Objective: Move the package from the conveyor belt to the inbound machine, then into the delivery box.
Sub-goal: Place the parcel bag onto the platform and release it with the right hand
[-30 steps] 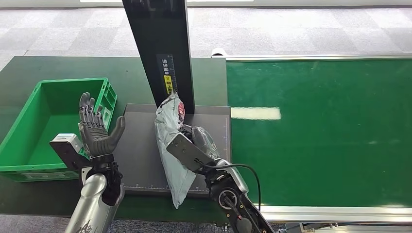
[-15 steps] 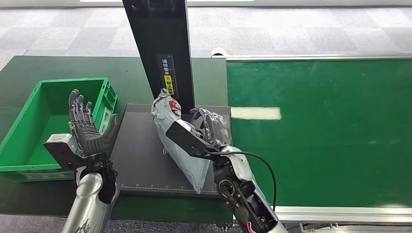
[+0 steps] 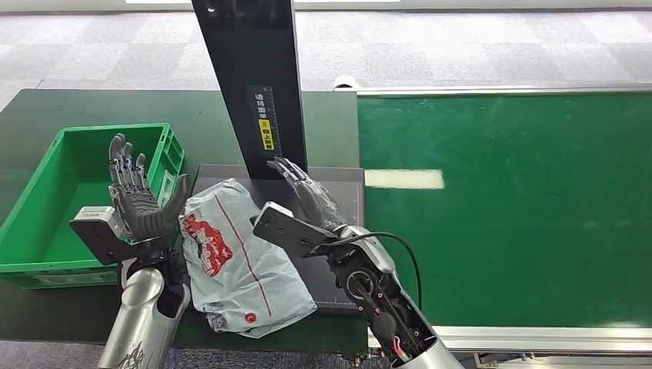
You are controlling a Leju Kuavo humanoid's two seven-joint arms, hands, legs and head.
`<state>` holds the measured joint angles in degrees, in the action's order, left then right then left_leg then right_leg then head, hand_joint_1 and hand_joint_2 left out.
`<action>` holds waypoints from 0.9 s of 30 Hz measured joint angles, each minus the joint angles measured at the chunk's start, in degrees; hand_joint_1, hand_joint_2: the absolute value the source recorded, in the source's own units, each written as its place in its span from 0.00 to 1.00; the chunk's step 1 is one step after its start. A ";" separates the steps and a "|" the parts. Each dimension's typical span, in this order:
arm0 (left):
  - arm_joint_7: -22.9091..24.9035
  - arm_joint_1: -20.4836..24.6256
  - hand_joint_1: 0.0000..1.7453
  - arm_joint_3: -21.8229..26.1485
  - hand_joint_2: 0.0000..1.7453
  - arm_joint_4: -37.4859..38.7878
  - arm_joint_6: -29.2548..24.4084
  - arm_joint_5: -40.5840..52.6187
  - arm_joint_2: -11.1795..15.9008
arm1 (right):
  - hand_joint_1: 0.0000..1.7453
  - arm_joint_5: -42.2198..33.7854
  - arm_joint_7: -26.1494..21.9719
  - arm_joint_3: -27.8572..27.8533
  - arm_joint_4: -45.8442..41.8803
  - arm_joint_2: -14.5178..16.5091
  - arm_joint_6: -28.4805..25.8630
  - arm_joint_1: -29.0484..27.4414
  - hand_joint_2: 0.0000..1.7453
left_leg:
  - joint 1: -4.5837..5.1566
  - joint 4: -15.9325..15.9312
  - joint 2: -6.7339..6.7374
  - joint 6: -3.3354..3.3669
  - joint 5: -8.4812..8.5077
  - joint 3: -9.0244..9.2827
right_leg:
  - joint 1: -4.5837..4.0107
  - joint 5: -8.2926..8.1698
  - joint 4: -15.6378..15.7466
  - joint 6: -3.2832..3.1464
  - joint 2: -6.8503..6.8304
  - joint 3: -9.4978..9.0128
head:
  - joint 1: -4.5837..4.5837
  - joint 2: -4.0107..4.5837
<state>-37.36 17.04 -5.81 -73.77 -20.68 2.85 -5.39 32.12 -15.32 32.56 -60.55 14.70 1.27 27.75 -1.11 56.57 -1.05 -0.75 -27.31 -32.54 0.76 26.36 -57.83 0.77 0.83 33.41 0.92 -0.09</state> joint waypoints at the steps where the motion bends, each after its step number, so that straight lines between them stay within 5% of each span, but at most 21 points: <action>1: 0.08 -0.01 0.00 0.01 1.00 -0.01 -0.08 0.01 0.01 | 0.00 -0.85 -0.94 0.01 0.23 0.25 -0.33 0.22 0.00 | 0.00 0.00 0.00 0.00 0.00 -0.01 | 0.00 0.00 0.00 0.00 0.00 0.00 | 0.01 0.00; 16: 0.16 -0.02 0.00 0.02 1.00 -0.02 -0.17 0.11 0.03 | 0.00 -2.70 -2.75 -0.02 0.88 0.71 -0.96 0.50 0.00 | 0.00 0.00 0.01 0.00 0.00 -0.02 | 0.00 0.00 0.00 0.00 0.00 0.01 | 0.00 0.00; 23: 1.03 0.32 0.00 -1.97 1.00 0.37 2.93 5.54 0.18 | 0.00 -13.79 -11.51 -1.75 -3.00 0.51 -0.09 -1.04 0.00 | 0.01 0.03 0.00 0.00 0.00 -0.03 | 0.01 0.00 0.01 0.00 0.00 0.09 | -0.01 0.00; 27: 7.92 2.43 0.00 -6.84 1.00 3.14 9.96 18.92 1.55 | 0.00 -19.15 -15.38 -5.49 -14.03 -0.77 -4.12 -4.59 1.00 | 0.05 0.05 -0.06 0.01 0.00 -0.06 | 0.06 0.00 0.03 0.01 -0.03 0.09 | 0.00 0.00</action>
<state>-29.44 19.47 -12.66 -70.63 -10.72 21.76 -3.84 12.97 -30.70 27.07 -74.58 13.93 -2.84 23.15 -1.07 56.61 -1.11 -0.74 -27.31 -32.60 0.83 26.36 -57.80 0.78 0.80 33.50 0.92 -0.09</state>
